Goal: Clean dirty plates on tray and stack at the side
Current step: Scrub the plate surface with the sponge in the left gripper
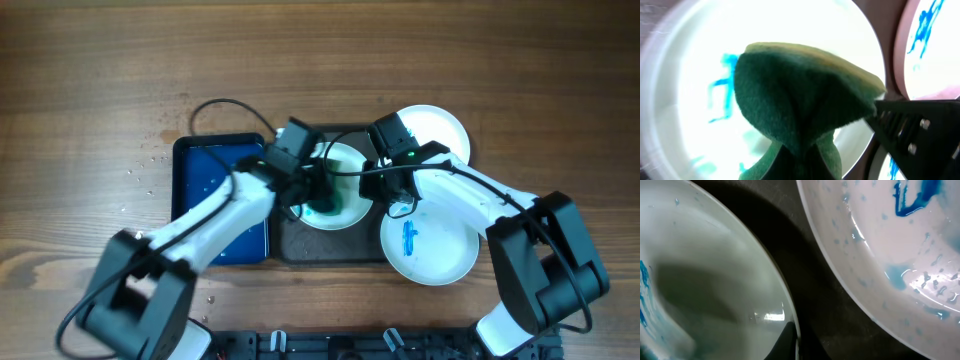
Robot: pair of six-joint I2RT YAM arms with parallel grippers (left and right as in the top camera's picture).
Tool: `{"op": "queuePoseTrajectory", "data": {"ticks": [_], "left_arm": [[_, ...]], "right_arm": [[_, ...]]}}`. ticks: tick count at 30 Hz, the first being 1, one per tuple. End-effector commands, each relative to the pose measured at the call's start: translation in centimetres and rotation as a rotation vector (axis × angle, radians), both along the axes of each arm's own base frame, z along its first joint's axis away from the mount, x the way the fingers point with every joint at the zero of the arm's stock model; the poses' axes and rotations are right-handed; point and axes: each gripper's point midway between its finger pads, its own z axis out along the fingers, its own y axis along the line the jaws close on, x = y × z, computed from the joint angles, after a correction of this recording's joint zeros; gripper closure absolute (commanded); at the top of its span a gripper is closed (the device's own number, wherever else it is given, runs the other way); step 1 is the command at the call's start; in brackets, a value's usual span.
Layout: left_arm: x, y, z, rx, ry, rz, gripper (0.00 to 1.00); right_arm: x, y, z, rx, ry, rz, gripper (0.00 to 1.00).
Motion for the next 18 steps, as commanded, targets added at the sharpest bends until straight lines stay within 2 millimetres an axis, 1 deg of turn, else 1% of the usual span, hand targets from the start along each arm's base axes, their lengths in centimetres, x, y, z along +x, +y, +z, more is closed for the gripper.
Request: {"op": "queuePoseTrajectory", "data": {"ticks": [1, 2, 4, 5, 6, 8, 9, 11, 12, 14, 15, 16, 18], "left_arm": [[-0.8, -3.6, -2.3, -0.073, 0.060, -0.026, 0.96], [-0.7, -4.2, -2.9, -0.080, 0.059, -0.031, 0.96], [-0.4, -4.8, -3.8, -0.083, 0.052, -0.036, 0.96], [-0.3, -4.6, -4.2, -0.070, 0.051, -0.029, 0.96], [0.0, -3.9, -4.6, -0.039, 0.043, -0.009, 0.96], [0.8, -1.7, -5.3, 0.054, 0.022, 0.049, 0.96], [1.4, 1.1, -5.9, 0.161, 0.010, 0.111, 0.96], [1.6, 3.9, -6.3, 0.255, 0.015, 0.166, 0.96], [1.6, 6.3, -6.6, 0.333, 0.027, 0.210, 0.96], [1.5, 10.4, -6.8, 0.450, 0.057, 0.304, 0.96], [1.3, 11.7, -6.8, 0.481, 0.072, 0.329, 0.96], [1.2, 12.3, -6.8, 0.490, 0.084, 0.341, 0.96], [1.1, 12.8, -6.9, 0.492, 0.097, 0.343, 0.96]], "right_arm": [[-1.9, -3.4, -3.1, -0.159, 0.068, -0.029, 0.96], [-1.9, -3.4, -3.1, -0.158, 0.068, -0.029, 0.96], [-1.9, -3.4, -3.1, -0.159, 0.068, -0.029, 0.96], [-1.9, -3.4, -3.1, -0.159, 0.069, -0.029, 0.96], [-2.0, -3.4, -3.1, -0.160, 0.070, -0.028, 0.96], [-2.0, -3.4, -3.1, -0.160, 0.071, -0.028, 0.96], [-2.0, -3.4, -3.1, -0.161, 0.072, -0.028, 0.96], [-2.1, -3.3, -3.1, -0.155, 0.075, -0.024, 0.96], [-2.2, -3.2, -3.1, -0.147, 0.079, -0.018, 0.96], [-2.2, -3.1, -3.1, -0.145, 0.079, -0.018, 0.96], [-2.2, -3.1, -3.1, -0.145, 0.079, -0.018, 0.96], [-2.1, -3.1, -3.1, -0.144, 0.078, -0.018, 0.96], [-2.1, -3.1, -3.1, -0.143, 0.076, -0.019, 0.96]]}}
